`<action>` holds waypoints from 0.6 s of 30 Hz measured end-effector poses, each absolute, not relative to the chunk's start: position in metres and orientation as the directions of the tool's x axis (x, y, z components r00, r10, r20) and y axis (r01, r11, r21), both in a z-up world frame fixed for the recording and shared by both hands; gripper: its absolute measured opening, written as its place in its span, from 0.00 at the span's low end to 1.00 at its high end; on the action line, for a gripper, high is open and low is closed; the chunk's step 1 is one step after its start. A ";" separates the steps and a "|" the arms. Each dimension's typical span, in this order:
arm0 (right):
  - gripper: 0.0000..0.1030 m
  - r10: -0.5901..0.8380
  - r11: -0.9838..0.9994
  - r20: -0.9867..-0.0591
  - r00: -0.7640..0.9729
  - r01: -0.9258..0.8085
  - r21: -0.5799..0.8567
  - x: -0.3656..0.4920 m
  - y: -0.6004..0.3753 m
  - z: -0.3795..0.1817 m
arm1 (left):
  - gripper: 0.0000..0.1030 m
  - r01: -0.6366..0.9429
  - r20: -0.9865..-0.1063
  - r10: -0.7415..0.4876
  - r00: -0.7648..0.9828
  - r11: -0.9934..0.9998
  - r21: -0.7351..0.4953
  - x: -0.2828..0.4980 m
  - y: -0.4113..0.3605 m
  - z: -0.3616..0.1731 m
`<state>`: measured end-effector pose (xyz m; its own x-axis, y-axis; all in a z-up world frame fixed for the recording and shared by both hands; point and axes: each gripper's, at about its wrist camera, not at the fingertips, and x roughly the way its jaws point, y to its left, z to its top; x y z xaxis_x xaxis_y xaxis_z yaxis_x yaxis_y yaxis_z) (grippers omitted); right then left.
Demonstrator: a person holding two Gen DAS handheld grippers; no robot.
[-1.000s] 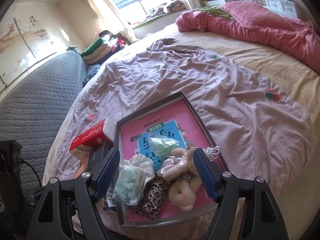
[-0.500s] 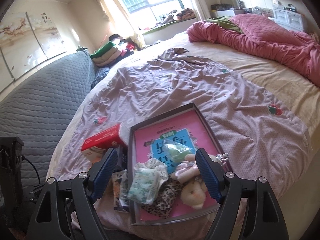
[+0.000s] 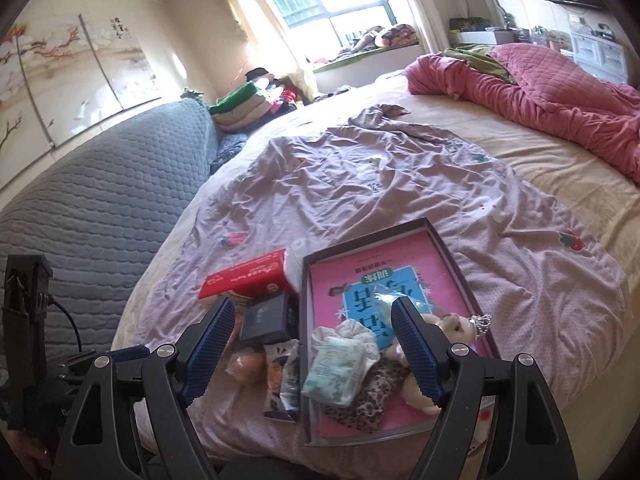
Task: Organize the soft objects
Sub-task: 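Open the left gripper on the packet and move both open grippers back over the pile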
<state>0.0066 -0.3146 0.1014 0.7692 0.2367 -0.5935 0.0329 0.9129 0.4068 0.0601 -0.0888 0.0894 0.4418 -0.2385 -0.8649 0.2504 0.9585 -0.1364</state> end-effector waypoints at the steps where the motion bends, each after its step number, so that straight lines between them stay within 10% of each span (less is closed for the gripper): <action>1: 0.79 0.238 0.914 -0.595 0.768 0.031 0.405 0.007 -0.313 0.103 | 0.74 0.245 -0.863 -0.229 0.451 0.961 -0.127 0.060 -0.085 0.092; 18: 0.79 0.277 0.929 -0.613 0.740 -0.042 0.368 0.010 -0.274 0.109 | 0.74 0.124 -0.854 -0.195 0.483 0.980 -0.154 0.064 -0.018 0.093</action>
<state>0.0098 -0.2736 0.1088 0.7404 0.2765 -0.6127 -0.0422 0.9288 0.3682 0.0641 -0.0184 0.0932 0.4826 -0.1954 -0.8538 0.1239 0.9802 -0.1543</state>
